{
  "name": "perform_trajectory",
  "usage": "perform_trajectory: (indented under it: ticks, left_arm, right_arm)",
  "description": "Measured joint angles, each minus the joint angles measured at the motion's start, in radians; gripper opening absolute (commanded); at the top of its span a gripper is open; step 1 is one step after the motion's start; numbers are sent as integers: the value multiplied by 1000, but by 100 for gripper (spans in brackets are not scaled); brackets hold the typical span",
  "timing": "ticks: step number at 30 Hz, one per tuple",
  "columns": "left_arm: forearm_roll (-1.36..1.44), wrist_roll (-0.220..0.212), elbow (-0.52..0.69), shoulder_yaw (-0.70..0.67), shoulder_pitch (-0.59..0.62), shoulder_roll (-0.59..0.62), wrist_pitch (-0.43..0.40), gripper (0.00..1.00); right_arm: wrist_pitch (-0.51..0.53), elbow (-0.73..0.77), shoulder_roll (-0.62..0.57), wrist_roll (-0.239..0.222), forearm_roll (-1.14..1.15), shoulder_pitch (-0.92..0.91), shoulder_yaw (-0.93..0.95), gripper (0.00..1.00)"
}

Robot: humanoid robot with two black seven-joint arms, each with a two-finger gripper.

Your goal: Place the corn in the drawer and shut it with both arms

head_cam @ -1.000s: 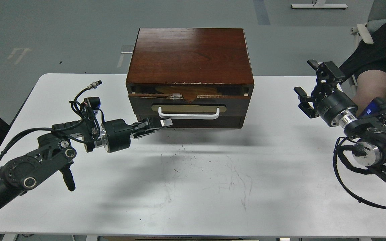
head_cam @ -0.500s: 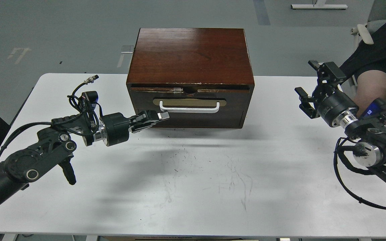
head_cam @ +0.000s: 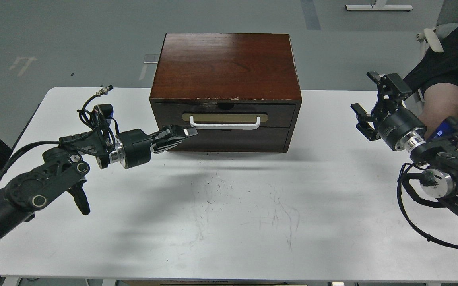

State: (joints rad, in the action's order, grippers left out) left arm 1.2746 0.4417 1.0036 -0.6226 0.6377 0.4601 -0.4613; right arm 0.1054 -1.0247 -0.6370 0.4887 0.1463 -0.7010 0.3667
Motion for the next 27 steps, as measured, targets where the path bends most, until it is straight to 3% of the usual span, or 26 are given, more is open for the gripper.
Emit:
perform_trajectory:
  ticks: [11, 13, 15, 20, 27]
  left_arm:
    - [-13, 26, 77, 17, -16, 44, -27, 0]
    - [-49, 40, 124, 14, -23, 74, -27, 29]
    - [-133, 45, 175, 9, -33, 105, -27, 100]
    - [-465, 47, 257, 3, -56, 183, -27, 100]
    - [-751, 47, 249, -87, -148, 223, -27, 100]
  right_arm:
    - [-1, 0, -6, 0, 0, 0, 1, 100]
    - [-1, 1, -8, 0, 0, 0, 5, 100]
    - [-5, 2, -8, 0, 0, 0, 12, 100]
    - [-12, 6, -7, 0, 0, 0, 21, 100]
    - [-15, 41, 22, 0, -2, 0, 23, 100]
